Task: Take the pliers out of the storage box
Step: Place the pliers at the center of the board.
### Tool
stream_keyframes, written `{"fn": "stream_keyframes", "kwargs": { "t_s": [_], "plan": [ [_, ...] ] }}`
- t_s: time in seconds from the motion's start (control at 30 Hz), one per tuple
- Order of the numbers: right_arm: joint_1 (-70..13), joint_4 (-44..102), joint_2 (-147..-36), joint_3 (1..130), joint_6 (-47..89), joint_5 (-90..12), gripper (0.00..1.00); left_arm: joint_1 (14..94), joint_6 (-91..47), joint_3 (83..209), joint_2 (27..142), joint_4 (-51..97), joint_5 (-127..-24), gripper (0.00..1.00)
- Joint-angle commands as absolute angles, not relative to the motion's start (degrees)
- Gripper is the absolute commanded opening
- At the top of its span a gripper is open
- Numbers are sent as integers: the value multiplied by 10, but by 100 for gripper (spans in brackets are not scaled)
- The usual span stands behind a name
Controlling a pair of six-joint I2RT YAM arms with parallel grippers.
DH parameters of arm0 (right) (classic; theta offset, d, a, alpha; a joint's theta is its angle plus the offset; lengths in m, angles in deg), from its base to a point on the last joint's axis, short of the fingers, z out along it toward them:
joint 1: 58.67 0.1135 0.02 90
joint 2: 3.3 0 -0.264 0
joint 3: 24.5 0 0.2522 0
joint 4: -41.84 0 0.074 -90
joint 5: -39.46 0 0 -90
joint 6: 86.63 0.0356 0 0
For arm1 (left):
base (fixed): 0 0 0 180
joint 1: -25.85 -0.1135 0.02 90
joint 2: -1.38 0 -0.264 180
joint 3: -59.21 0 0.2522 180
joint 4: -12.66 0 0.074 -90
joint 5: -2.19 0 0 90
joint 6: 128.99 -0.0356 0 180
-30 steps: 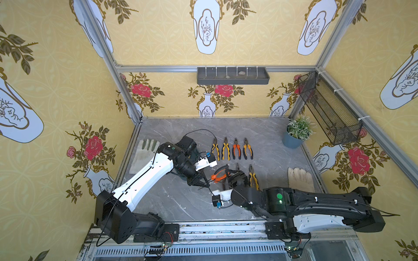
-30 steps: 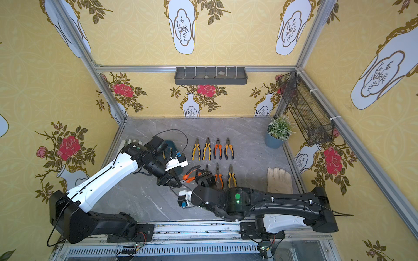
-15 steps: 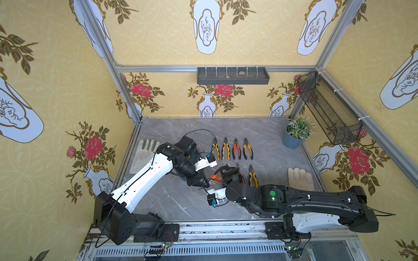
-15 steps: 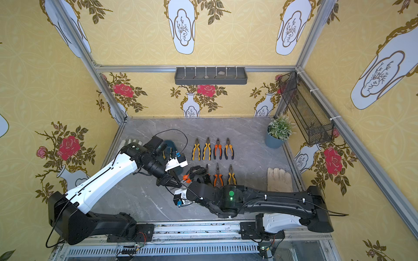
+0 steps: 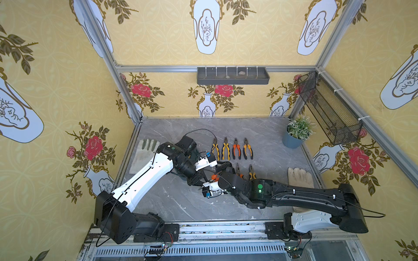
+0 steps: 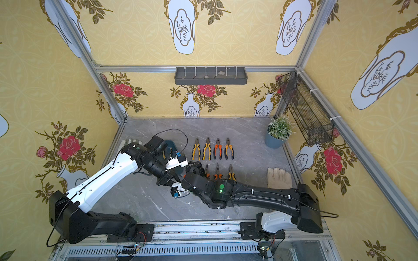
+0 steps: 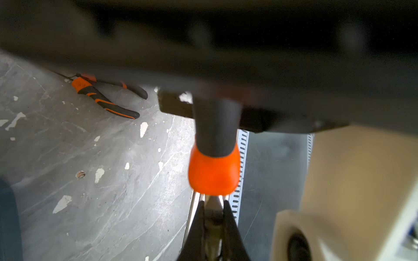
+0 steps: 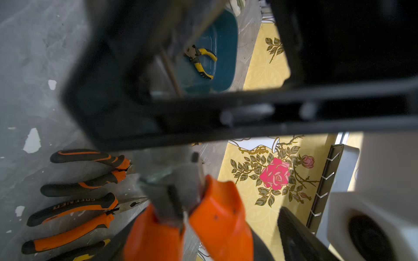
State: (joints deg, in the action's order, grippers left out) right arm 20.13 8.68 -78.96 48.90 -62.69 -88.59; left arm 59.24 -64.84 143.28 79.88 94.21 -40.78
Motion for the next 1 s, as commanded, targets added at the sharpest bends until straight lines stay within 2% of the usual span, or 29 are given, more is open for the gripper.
{"fn": "stream_keyframes", "kwargs": {
  "t_s": [0.0, 0.13, 0.2, 0.27, 0.33, 0.43, 0.47, 0.5, 0.57, 0.67, 0.97],
  "plan": [
    [182, 95, -795, 497, -629, -868, 80, 593, -656, 1434, 795, 944, -385, 0],
    [175, 81, -794, 501, -626, -859, 66, 593, -656, 1434, 792, 944, -387, 0],
    [176, 72, -794, 504, -622, -855, 51, 593, -656, 1434, 792, 943, -388, 0],
    [179, 66, -797, 508, -619, -855, 29, 593, -656, 1435, 793, 943, -390, 0],
    [180, 54, -802, 513, -615, -854, 12, 593, -655, 1436, 794, 944, -393, 0],
    [180, 34, -807, 518, -604, -845, 1, 593, -653, 1438, 793, 942, -400, 0],
    [181, 29, -809, 520, -599, -842, 0, 593, -651, 1437, 791, 941, -403, 0],
    [181, 24, -810, 523, -595, -841, 0, 593, -648, 1437, 791, 939, -404, 6],
    [182, 12, -813, 529, -582, -842, 0, 593, -642, 1437, 787, 935, -410, 27],
    [183, -7, -817, 538, -563, -841, 0, 593, -619, 1434, 777, 919, -429, 50],
    [174, -22, -835, 556, -498, -836, 0, 592, -536, 1443, 744, 877, -518, 62]
  ]
}}
